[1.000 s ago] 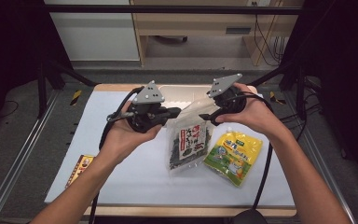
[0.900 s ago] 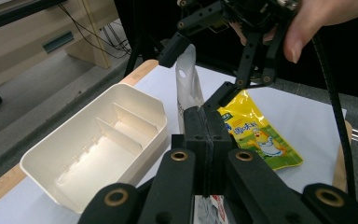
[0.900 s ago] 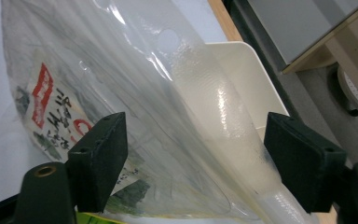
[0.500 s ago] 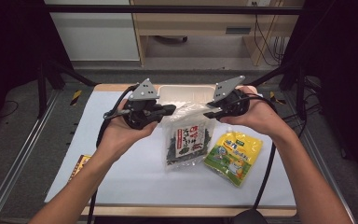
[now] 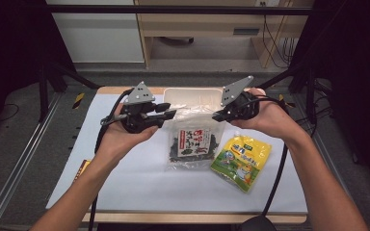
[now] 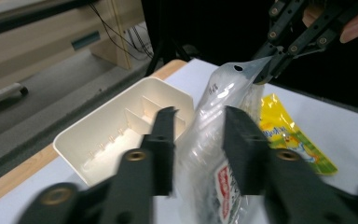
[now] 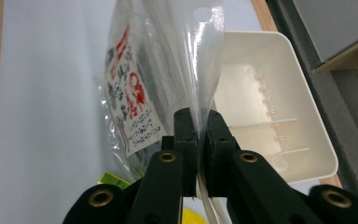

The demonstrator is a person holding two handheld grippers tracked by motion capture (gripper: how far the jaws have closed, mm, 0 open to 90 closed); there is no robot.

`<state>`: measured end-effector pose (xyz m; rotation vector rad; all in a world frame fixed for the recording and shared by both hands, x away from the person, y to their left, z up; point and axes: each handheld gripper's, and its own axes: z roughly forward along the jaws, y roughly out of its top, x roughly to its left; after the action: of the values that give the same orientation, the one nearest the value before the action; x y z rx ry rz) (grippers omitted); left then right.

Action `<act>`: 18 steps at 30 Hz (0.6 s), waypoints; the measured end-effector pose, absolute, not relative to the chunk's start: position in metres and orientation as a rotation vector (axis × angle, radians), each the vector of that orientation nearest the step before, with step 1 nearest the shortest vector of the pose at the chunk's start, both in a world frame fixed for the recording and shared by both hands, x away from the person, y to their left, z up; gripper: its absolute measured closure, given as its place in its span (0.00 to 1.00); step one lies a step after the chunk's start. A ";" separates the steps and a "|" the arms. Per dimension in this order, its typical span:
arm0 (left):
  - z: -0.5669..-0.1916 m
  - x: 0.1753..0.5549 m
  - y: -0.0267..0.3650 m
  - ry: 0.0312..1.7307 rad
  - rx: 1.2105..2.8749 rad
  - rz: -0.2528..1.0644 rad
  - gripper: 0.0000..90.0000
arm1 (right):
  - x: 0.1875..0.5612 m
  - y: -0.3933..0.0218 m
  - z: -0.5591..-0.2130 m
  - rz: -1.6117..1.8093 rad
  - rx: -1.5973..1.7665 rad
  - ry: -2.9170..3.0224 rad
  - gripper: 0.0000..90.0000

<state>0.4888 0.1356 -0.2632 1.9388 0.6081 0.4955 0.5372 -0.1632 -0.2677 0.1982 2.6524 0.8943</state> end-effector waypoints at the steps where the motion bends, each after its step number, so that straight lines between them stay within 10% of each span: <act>1: -0.264 0.488 0.138 0.617 1.926 0.506 0.59 | 0.538 -0.165 -0.267 0.893 0.205 2.654 0.97; 18: -0.317 0.475 0.189 0.767 1.907 0.594 0.16 | 0.538 -0.189 -0.236 1.112 0.509 2.558 0.98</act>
<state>0.4752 0.1894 -0.3168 1.9068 0.7668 0.5939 0.5382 -0.1890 -0.2357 0.5093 2.5579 1.1121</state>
